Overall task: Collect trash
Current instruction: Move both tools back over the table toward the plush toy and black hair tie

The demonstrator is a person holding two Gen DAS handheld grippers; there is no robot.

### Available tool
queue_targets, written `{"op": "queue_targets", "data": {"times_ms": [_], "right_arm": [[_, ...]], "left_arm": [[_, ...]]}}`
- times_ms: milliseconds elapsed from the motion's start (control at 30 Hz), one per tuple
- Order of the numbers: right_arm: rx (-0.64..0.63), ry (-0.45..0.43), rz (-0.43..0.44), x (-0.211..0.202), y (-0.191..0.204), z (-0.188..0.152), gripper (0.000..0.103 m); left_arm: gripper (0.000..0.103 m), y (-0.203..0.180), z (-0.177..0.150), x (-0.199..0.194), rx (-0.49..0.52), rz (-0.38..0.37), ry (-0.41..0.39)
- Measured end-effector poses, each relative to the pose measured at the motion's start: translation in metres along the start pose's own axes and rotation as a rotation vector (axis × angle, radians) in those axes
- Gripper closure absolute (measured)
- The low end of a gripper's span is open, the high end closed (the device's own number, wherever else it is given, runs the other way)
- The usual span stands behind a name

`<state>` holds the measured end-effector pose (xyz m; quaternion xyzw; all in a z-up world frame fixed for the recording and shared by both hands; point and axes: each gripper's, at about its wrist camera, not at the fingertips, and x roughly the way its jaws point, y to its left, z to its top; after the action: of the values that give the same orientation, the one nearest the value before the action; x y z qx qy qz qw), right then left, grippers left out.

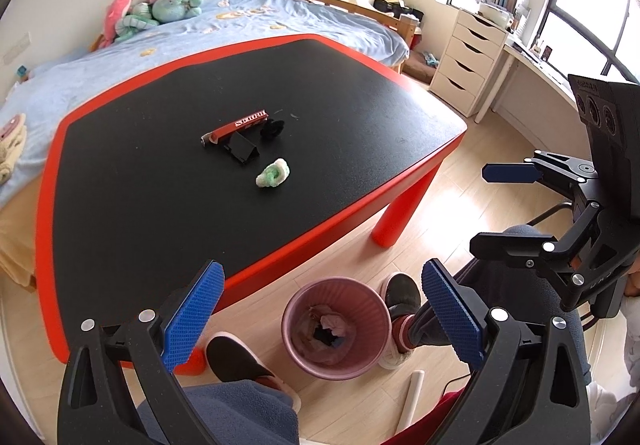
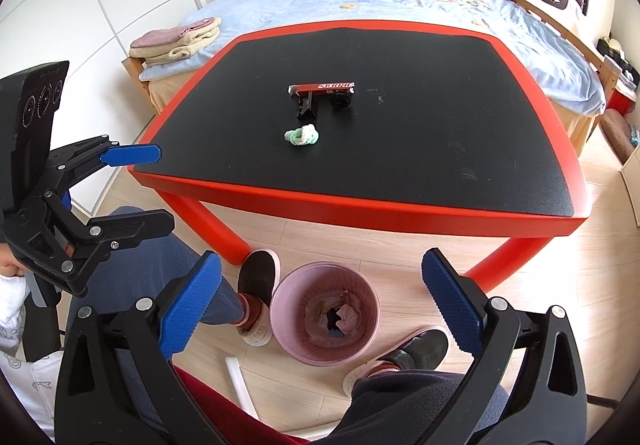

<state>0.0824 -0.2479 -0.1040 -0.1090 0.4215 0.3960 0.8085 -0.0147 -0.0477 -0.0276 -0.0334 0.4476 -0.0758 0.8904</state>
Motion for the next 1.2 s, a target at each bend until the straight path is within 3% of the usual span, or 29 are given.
{"op": "queue_targets", "data": {"times_ms": [500, 1200], "right_arm": [[-0.037, 0.002, -0.017, 0.048, -0.02, 0.07, 0.004], [-0.105, 0.107, 0.019, 0.166, -0.043, 0.123, 0.004]], "left_arm": [[0.008, 0.025, 0.034, 0.035, -0.006, 0.023, 0.012], [0.008, 0.05, 0.054, 0.108, -0.014, 0.002, 0.076]]}}
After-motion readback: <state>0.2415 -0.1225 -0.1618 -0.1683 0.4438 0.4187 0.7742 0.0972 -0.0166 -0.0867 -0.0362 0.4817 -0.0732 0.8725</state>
